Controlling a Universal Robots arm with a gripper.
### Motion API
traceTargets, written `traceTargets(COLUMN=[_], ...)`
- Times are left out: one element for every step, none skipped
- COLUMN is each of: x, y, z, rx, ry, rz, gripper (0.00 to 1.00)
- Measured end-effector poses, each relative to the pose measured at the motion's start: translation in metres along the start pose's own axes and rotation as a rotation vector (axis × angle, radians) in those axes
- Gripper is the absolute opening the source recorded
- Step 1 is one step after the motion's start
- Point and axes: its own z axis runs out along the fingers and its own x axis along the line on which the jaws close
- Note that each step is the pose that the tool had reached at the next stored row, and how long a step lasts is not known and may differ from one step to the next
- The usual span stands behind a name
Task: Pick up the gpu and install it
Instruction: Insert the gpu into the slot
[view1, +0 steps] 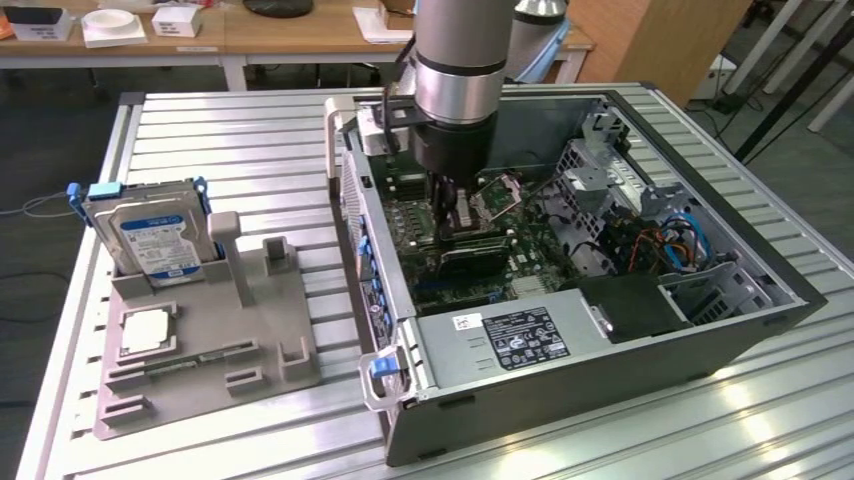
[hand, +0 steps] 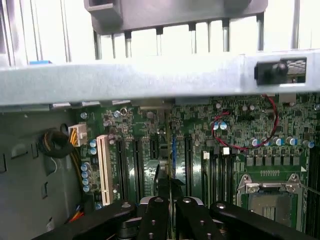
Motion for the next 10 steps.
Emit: traceTargets(x=[0.0,0.0,0.0,0.0,0.0,0.0,0.0,0.0,0.001,0.001], y=[0.0018,0.0034,0.005,0.0067,0.0083,0.0098,0.0112,0.0127,0.014,0.0149], z=[-0.0001,-0.0002,-0.0003,-0.0005,-0.0006,-0.0007,-0.0007,-0.0009,-0.001,-0.001], rx=[0.0008,0.0014,0.002,0.0025,0.0029,0.0033,0.0037,0.0039,0.0043,0.0047], ry=[0.0004,0.0007,0.001,0.0015,0.002,0.0024,0.0029,0.0036,0.004,0.0044], rz=[0.0,0.0,0.0,0.0,0.0,0.0,0.0,0.0,0.0,0.0], gripper=[0.15,0.15,0.15,0.15,0.15,0.15,0.15,0.15,0.15,0.15])
